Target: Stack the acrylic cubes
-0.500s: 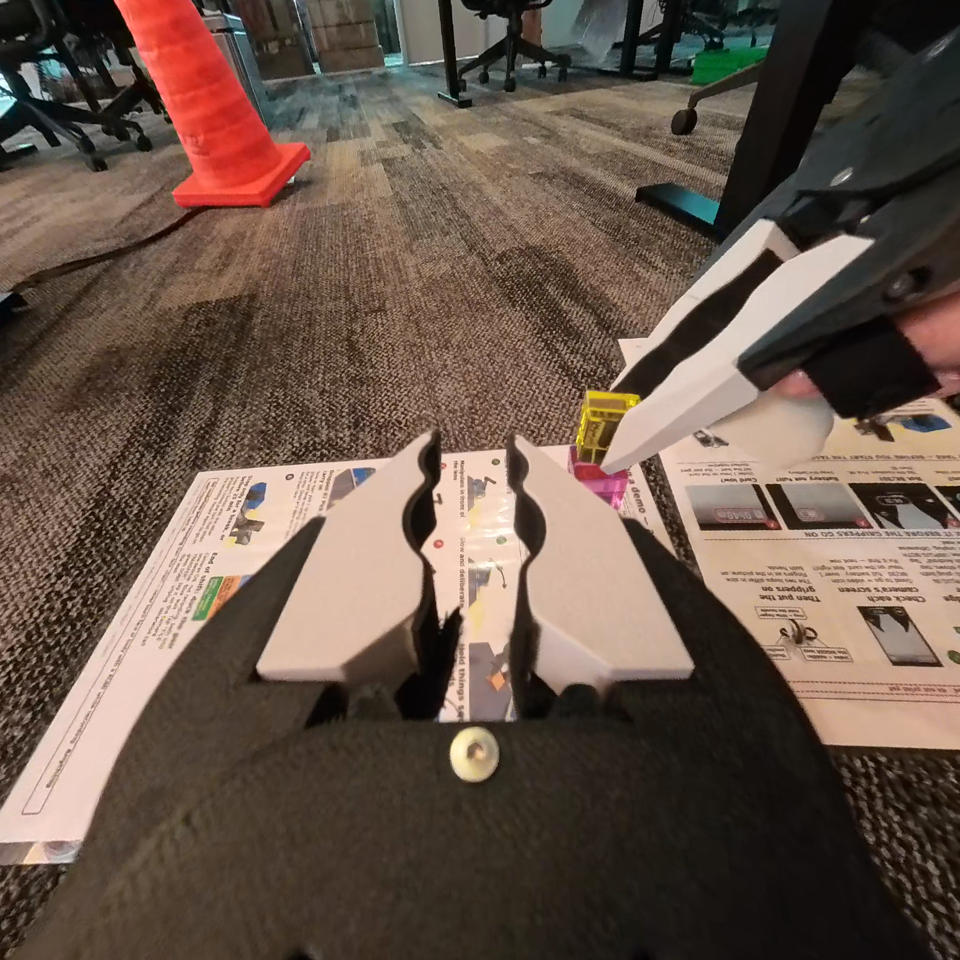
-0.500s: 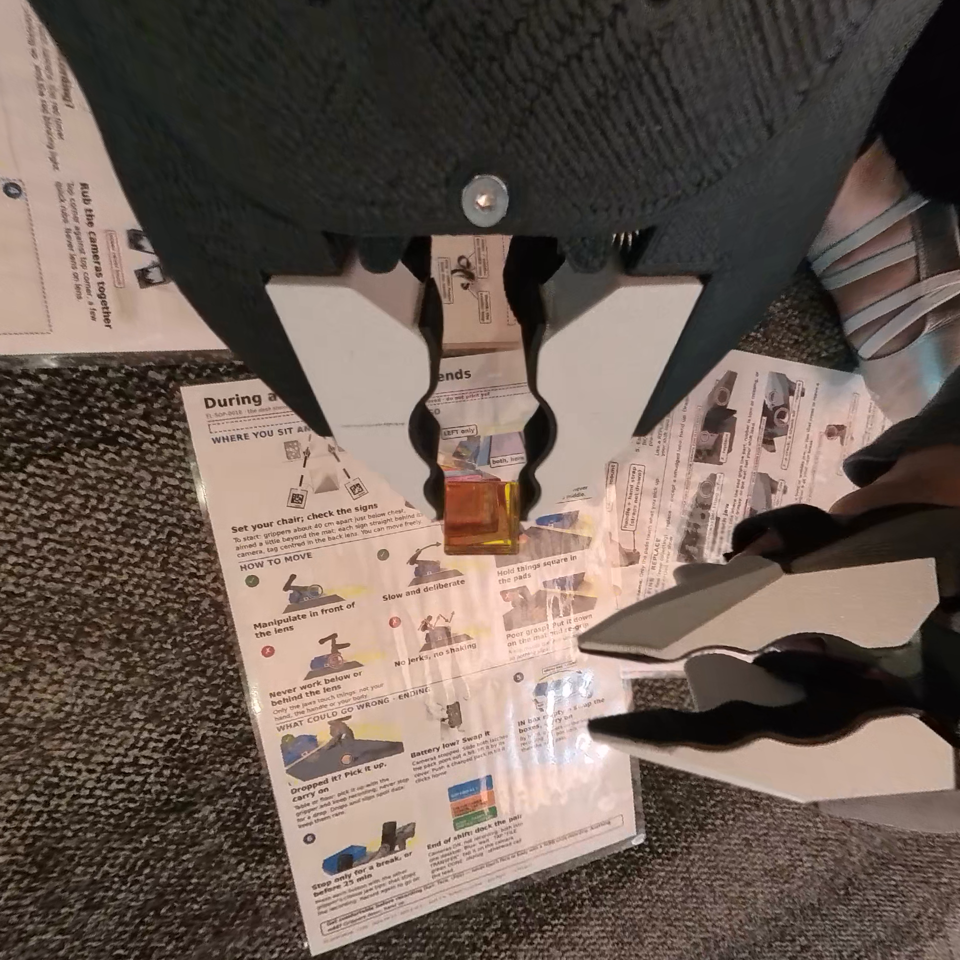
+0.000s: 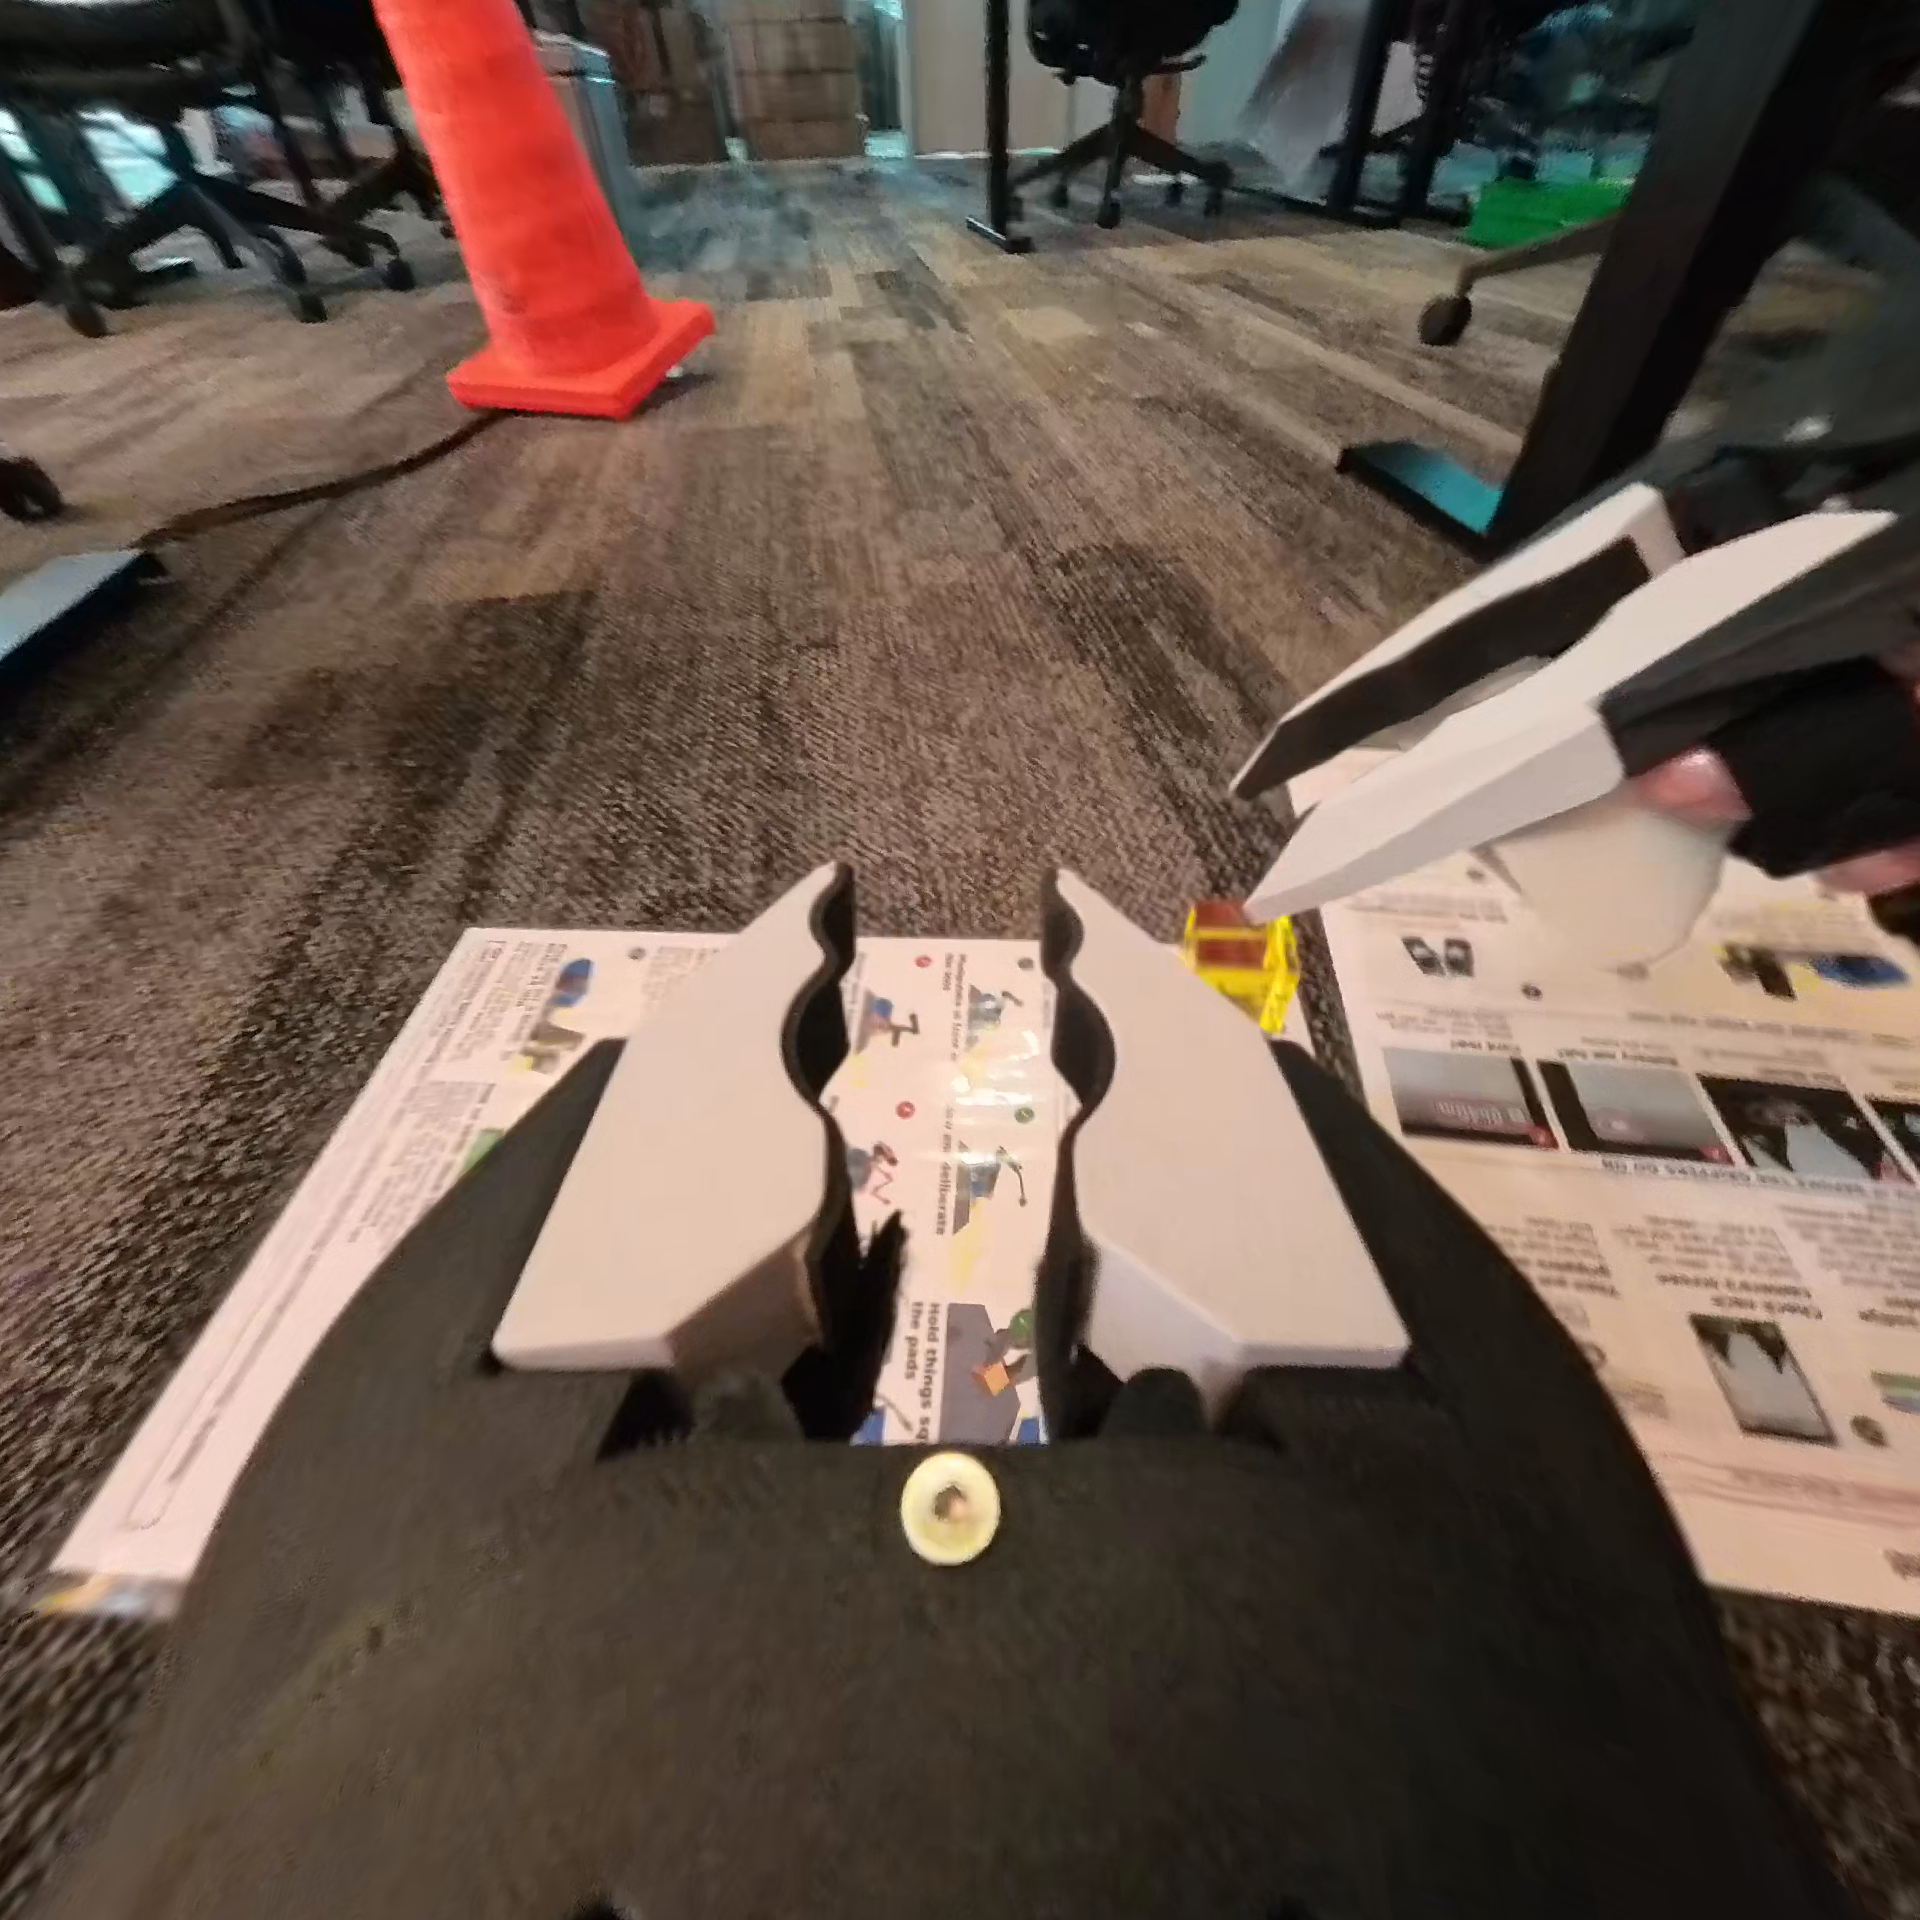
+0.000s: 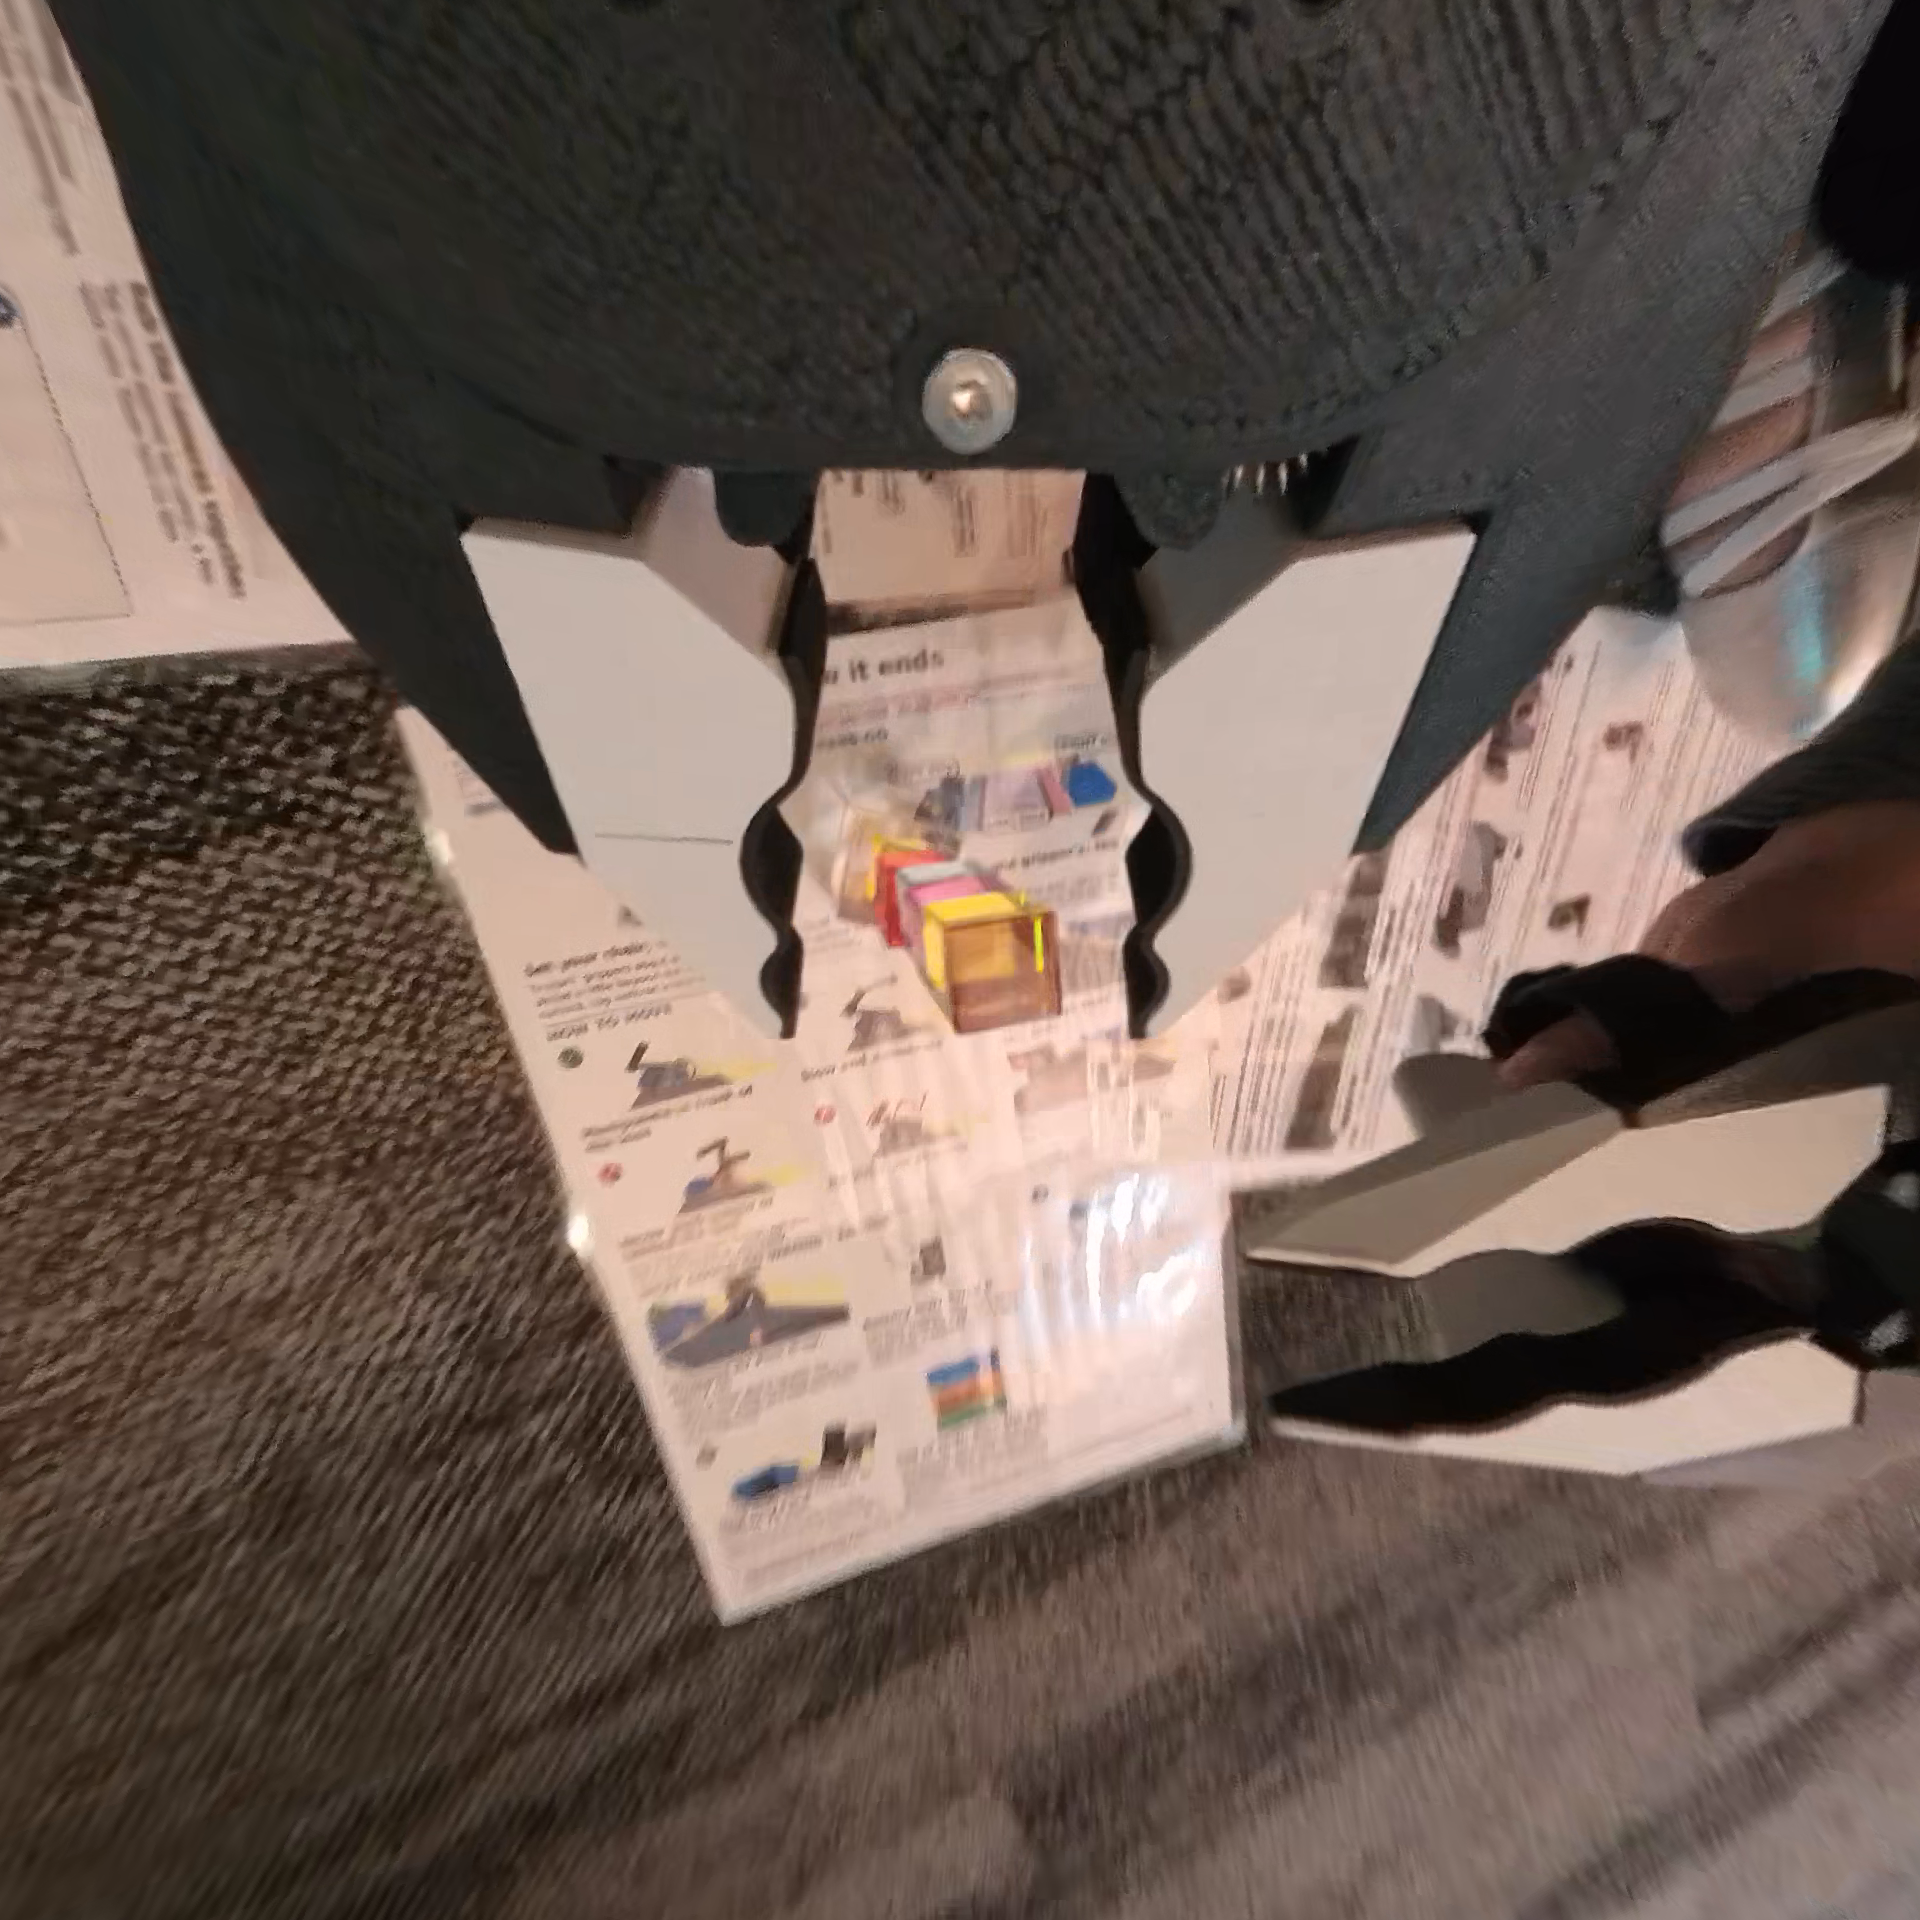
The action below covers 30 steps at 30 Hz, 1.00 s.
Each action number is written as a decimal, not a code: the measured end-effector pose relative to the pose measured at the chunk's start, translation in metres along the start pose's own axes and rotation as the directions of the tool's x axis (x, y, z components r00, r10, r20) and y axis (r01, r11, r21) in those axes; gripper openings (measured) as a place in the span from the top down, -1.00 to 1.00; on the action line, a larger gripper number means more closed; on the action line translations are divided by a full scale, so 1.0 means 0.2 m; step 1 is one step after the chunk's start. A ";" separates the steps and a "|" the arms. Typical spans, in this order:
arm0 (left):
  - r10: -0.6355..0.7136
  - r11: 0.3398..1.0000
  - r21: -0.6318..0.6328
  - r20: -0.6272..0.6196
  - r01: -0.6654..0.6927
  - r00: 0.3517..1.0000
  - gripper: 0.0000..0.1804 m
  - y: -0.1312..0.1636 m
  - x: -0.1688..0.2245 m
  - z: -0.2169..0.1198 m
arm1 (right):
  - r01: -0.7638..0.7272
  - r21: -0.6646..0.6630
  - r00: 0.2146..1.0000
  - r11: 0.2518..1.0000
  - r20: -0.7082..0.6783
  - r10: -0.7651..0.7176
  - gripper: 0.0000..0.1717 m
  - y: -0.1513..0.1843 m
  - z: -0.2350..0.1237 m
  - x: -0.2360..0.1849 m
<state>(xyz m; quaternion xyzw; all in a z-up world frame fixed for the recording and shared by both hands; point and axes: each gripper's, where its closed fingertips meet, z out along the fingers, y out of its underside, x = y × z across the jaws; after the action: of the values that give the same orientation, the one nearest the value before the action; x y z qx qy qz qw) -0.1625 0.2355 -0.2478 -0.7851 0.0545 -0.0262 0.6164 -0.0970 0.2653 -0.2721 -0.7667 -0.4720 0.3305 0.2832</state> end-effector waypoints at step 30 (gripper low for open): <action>-0.112 0.849 -0.496 0.166 0.181 0.980 1.00 0.55 0.52 -0.43 | -0.035 0.221 0.996 0.975 0.091 0.015 1.00 0.54 0.23 -0.24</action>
<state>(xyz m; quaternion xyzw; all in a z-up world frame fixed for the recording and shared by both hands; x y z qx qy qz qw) -0.0752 0.1148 -0.3363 -0.9216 -0.0411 -0.0062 0.3860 -0.0909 0.1846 -0.3693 -0.7207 -0.4343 0.4185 0.3418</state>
